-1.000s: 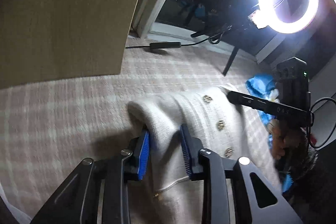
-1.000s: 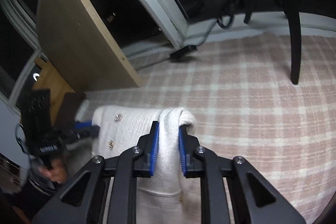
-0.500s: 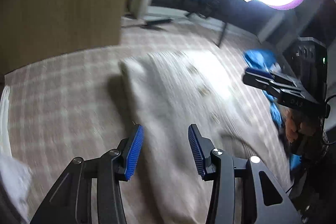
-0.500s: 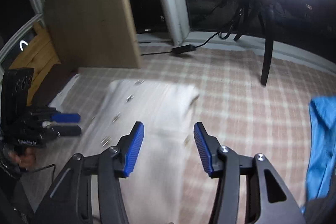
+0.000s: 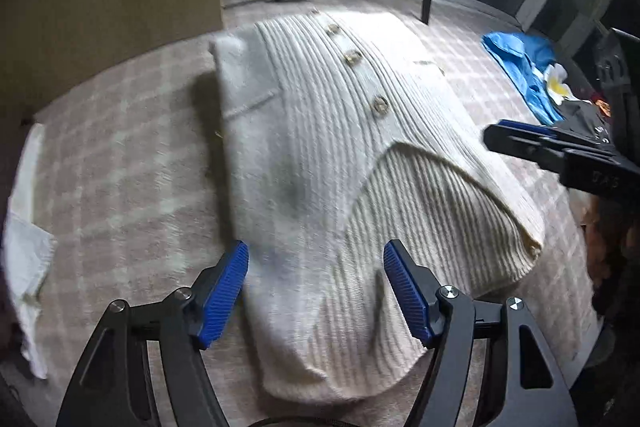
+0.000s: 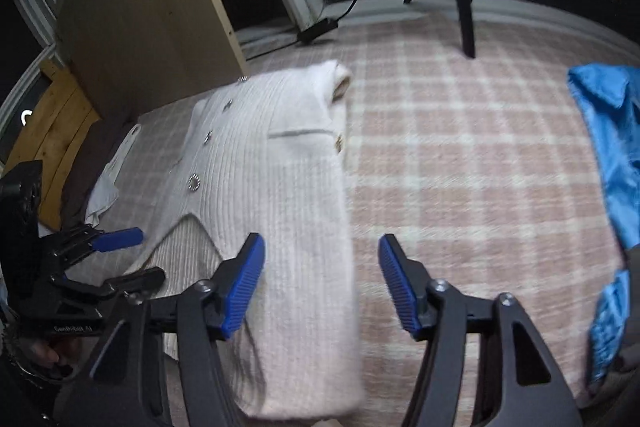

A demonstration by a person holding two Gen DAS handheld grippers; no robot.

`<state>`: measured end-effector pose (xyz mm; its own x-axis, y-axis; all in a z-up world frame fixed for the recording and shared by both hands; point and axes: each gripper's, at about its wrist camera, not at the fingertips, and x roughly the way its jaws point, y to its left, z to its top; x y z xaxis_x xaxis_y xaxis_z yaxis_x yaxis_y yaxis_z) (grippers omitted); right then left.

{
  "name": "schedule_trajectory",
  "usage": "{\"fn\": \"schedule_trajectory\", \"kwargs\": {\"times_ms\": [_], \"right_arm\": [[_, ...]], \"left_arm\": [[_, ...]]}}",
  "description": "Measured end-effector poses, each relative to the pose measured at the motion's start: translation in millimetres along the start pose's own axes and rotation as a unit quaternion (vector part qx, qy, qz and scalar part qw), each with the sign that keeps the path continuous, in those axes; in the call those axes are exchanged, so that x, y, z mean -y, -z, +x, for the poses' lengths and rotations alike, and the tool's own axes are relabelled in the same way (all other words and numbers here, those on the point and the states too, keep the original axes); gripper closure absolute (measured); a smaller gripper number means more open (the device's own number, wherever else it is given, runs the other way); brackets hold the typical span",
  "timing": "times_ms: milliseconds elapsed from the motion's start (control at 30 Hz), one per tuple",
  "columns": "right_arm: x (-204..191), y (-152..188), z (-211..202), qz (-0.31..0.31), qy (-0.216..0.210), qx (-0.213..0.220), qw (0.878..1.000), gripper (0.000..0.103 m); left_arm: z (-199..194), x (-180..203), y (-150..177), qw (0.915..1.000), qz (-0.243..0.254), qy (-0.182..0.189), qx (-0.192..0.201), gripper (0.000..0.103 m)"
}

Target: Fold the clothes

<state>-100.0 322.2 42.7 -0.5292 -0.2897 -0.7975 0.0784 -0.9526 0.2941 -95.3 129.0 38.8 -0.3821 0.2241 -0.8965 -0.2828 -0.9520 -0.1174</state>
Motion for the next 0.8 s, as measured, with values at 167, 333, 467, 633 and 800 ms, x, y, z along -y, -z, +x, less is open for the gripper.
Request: {"fn": "schedule_trajectory", "kwargs": {"times_ms": [167,333,467,633,800], "right_arm": [[0,-3,3,0.005,-0.013,0.008,1.000,0.035],[-13,-1,29,-0.005,0.004,-0.009,1.000,0.035],[-14,5,39,-0.014,0.023,-0.016,1.000,0.025],[-11,3,34,-0.007,0.027,-0.016,0.999,0.023],[-9,-4,35,-0.008,0.023,-0.019,1.000,0.023]], "left_arm": [[-3,-20,-4,0.9988,-0.048,-0.013,0.004,0.033],[12,-23,-10,0.9982,-0.058,-0.016,-0.009,0.032],[17,-25,-11,0.9977,-0.065,-0.015,-0.011,0.029],[15,-27,-11,0.9972,-0.072,-0.016,-0.010,0.028],[8,-24,-16,0.9971,-0.074,-0.022,-0.001,0.028]]}}
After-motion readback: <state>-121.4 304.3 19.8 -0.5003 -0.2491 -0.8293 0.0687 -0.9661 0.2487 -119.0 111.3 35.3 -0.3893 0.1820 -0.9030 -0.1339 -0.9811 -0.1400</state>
